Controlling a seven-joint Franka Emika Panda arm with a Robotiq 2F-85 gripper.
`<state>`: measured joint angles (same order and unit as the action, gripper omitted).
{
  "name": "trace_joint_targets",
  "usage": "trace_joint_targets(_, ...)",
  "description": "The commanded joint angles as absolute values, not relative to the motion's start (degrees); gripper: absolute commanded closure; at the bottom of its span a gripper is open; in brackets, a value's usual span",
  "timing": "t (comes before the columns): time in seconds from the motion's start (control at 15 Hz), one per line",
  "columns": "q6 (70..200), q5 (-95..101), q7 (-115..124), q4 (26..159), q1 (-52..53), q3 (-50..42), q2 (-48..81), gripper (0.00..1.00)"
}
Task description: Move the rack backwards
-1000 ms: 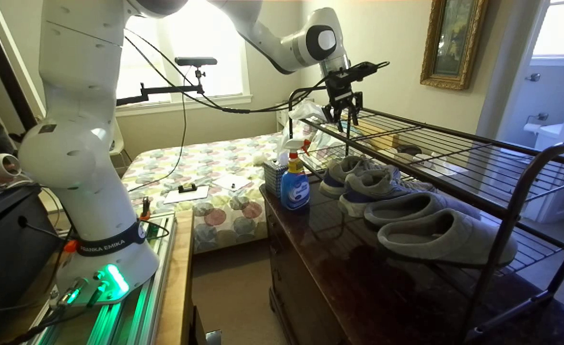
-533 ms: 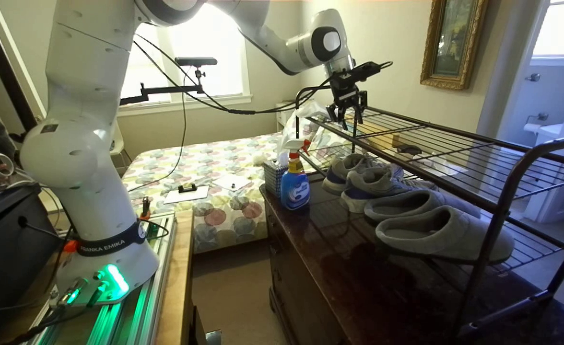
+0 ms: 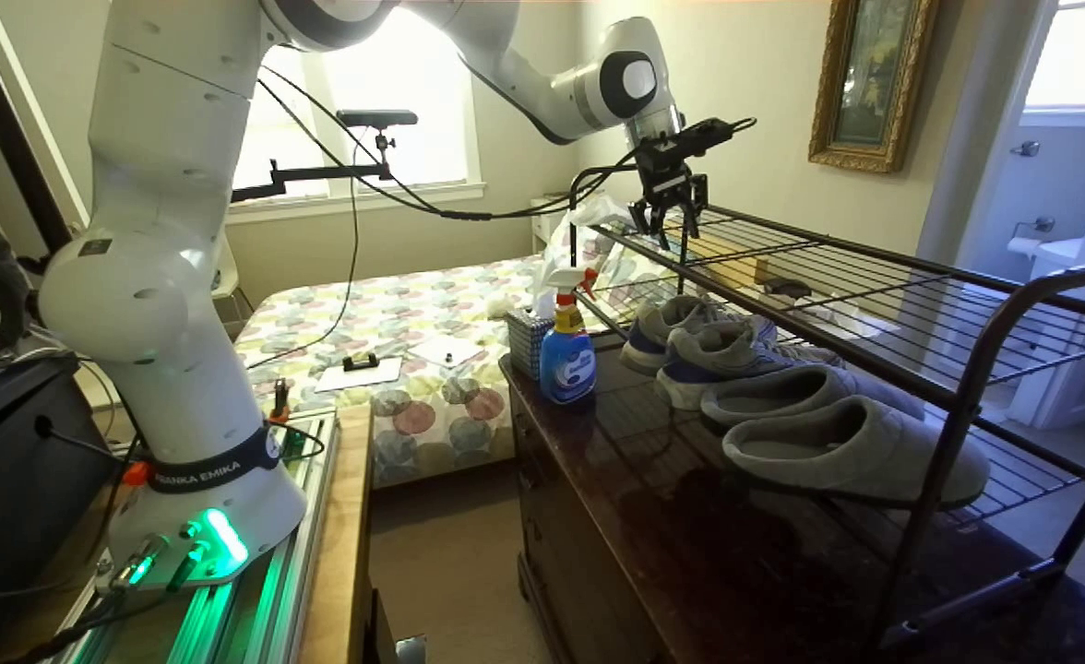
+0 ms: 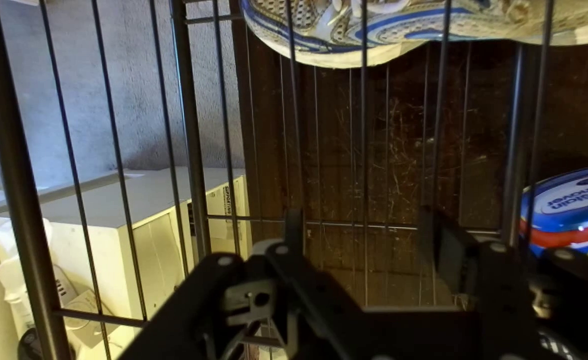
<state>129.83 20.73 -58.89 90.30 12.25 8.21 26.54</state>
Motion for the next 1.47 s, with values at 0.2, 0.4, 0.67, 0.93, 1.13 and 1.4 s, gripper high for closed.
trace_joint_targets(0.2,128.1,20.09,-56.59,87.87,12.04,8.79,25.45,0.1)
trace_joint_targets(0.4,127.87,19.96,-56.69,87.33,11.92,8.91,24.27,0.17)
trace_joint_targets(0.67,130.34,22.63,-51.94,88.14,12.1,7.0,21.3,0.04)
trace_joint_targets(0.93,130.28,34.02,-45.36,92.61,12.27,2.61,15.79,0.0)
trace_joint_targets(1.13,128.06,44.23,-41.21,96.81,11.96,0.5,11.51,0.0)
trace_joint_targets(1.4,126.99,47.79,-38.92,95.24,9.35,2.28,12.21,0.0)
